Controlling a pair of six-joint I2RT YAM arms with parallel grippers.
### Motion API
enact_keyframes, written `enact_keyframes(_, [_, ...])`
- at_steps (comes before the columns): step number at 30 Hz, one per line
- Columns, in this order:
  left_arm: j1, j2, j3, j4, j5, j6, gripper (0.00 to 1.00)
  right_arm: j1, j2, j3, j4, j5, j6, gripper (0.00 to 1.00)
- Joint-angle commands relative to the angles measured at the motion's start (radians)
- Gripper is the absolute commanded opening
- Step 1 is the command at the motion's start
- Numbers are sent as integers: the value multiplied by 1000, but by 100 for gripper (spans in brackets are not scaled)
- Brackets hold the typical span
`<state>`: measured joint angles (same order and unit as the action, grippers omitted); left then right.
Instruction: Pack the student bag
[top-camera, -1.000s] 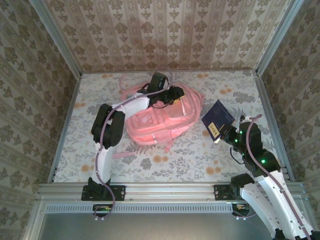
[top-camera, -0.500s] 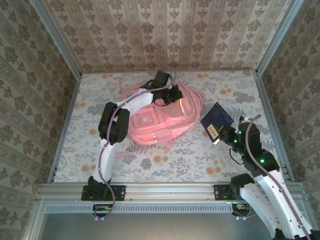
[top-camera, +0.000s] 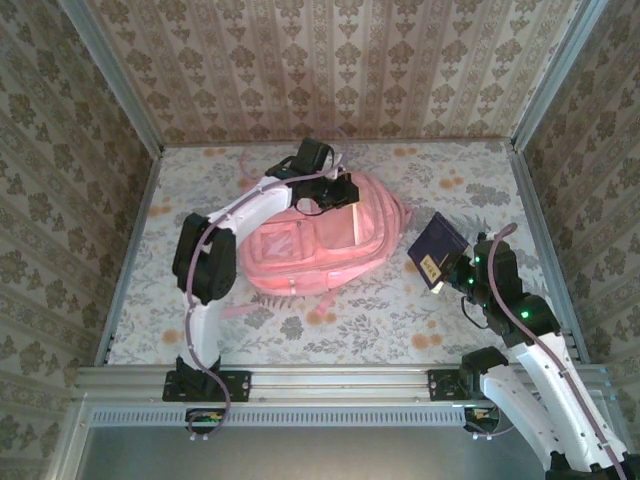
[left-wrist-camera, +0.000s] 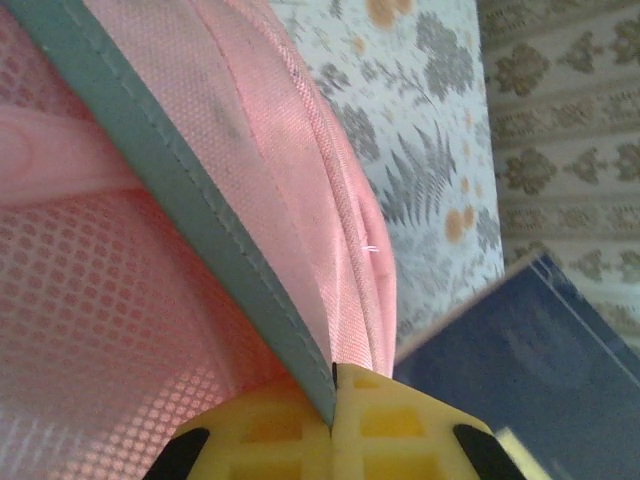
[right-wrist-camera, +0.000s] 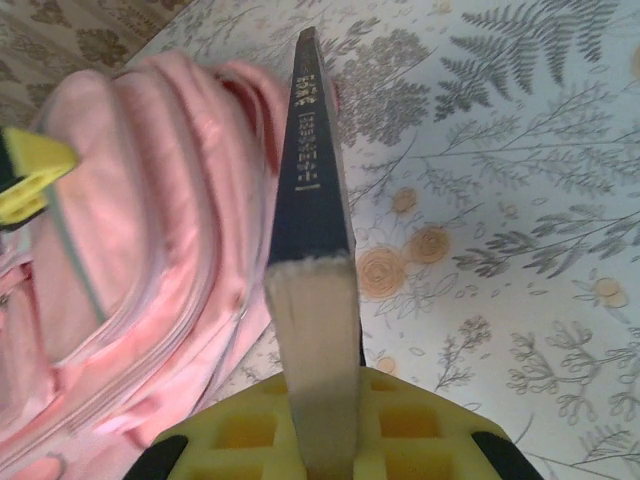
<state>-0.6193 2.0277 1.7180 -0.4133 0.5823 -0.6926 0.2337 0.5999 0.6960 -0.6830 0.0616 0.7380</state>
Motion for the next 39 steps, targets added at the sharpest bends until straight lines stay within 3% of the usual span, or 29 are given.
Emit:
enact_keyframes(1, [-8,-118,-34,-102,91,113,0,5,-13,60,-11,52,-48,0])
enact_keyframes(4, [-10,-184,-67,-113,135,127,0,4,-20,72,28,-73,-140,0])
enact_keyframes(12, [26,-352,-122,-147,242,137,0,4,-10,99,72,-320,-171,0])
enact_keyframes(16, [86,-441,-199,-36,359,63,0,3,-14,105,92,-448,-182,9])
enact_keyframes(19, [124,-483,-228,10,475,39,0,4,-1,104,133,-590,-163,4])
enact_keyframes(26, [151,-527,-238,31,553,54,0,-11,42,10,378,-805,21,0])
enact_keyframes(30, [151,-526,-236,62,573,33,0,-66,111,-102,690,-900,260,0])
enact_keyframes(33, [151,-523,-235,75,576,23,0,-85,188,-165,904,-922,399,0])
enact_keyframes(39, [153,-526,-235,86,581,18,0,-70,352,-154,1085,-917,462,0])
